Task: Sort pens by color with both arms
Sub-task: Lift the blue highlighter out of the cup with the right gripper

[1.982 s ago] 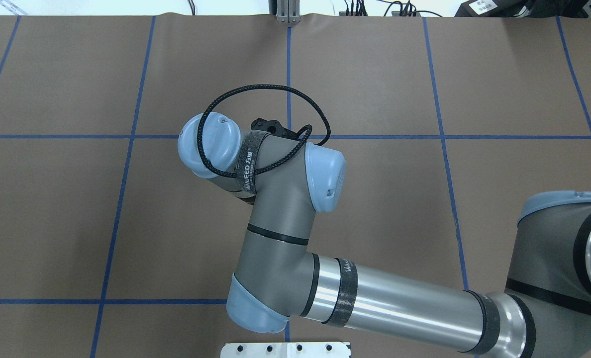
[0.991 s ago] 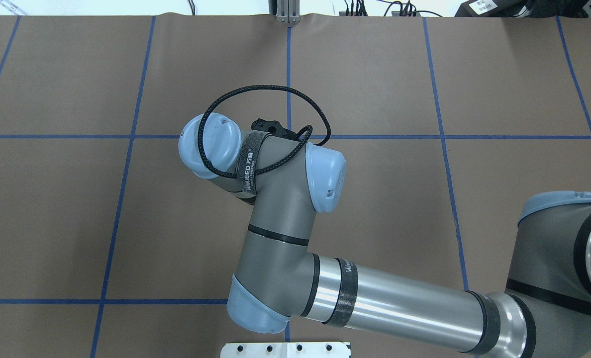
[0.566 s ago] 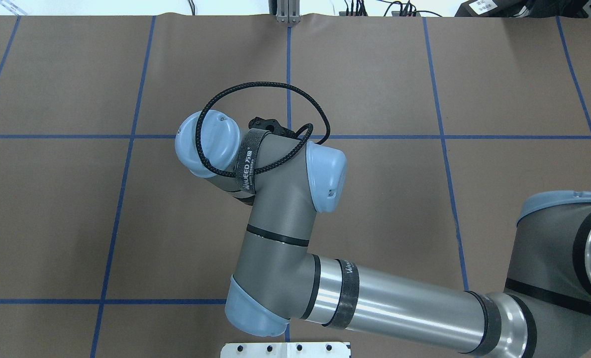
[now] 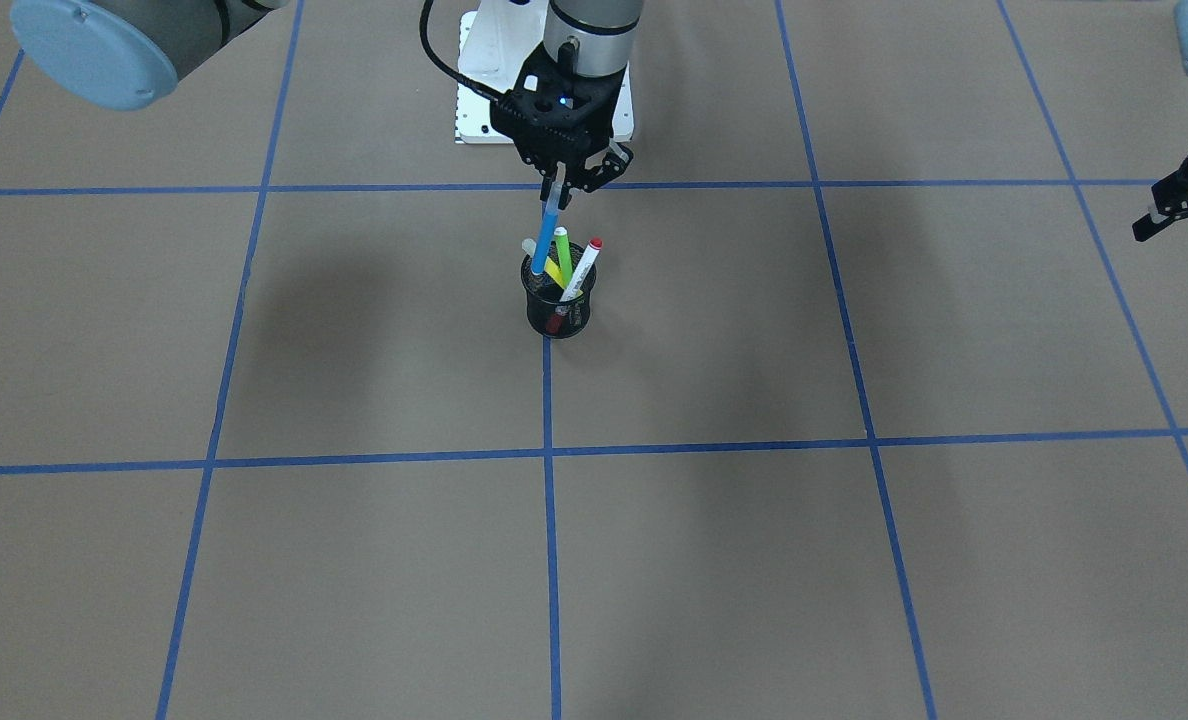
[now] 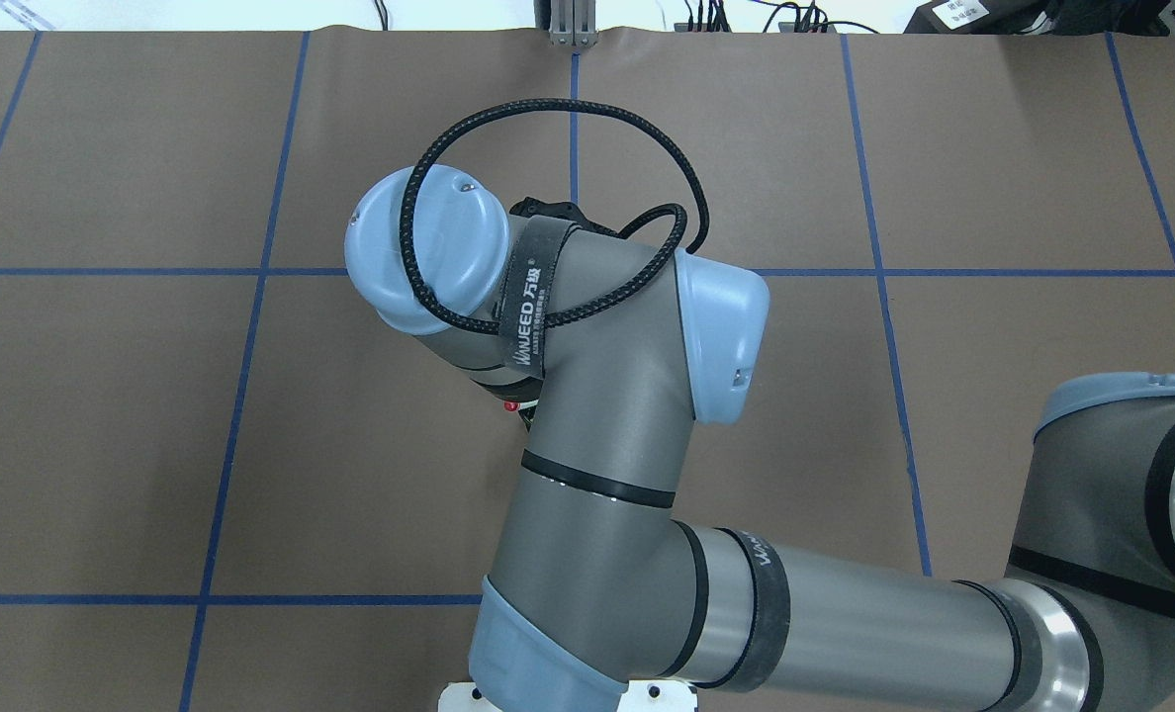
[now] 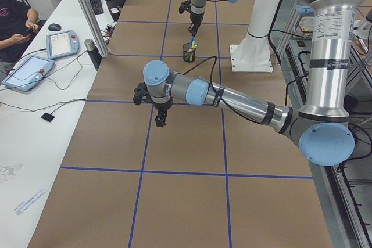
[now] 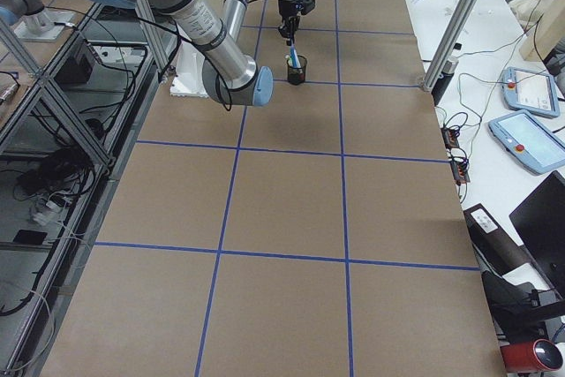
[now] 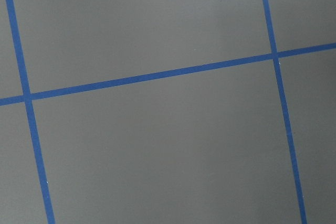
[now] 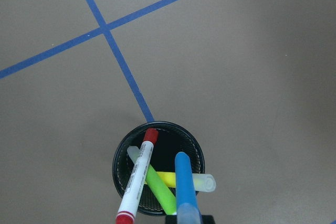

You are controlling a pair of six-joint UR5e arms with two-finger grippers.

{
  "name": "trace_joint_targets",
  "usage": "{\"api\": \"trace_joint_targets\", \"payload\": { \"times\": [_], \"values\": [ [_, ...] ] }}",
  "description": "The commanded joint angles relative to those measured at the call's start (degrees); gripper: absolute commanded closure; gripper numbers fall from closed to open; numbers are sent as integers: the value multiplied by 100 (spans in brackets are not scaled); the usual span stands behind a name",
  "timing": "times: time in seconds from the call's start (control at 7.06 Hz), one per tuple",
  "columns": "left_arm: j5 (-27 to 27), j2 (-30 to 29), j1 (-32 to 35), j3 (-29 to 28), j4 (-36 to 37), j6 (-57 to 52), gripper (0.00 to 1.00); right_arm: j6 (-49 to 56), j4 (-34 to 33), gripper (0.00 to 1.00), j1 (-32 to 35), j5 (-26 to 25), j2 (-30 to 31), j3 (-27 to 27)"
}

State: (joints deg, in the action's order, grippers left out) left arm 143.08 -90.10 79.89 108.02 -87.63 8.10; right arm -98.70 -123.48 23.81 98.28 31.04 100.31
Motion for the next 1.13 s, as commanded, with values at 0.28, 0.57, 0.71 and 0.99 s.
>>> {"api": "trace_joint_targets", "payload": {
  "times": [0.28, 0.57, 0.71, 0.99],
  "values": [
    [0, 2, -18, 0, 0, 7, 1, 586, 25, 93, 491, -273, -46, 410],
    [0, 2, -35, 0, 0, 7, 1, 1200, 986, 95, 702, -888, 233, 324],
    [9, 2, -44, -9, 0, 7, 1, 1360, 1732, 95, 738, -1055, 549, 132],
    [9, 10, -44, -9, 0, 7, 1, 1920, 2677, 95, 869, -1294, 613, -623]
  ]
}}
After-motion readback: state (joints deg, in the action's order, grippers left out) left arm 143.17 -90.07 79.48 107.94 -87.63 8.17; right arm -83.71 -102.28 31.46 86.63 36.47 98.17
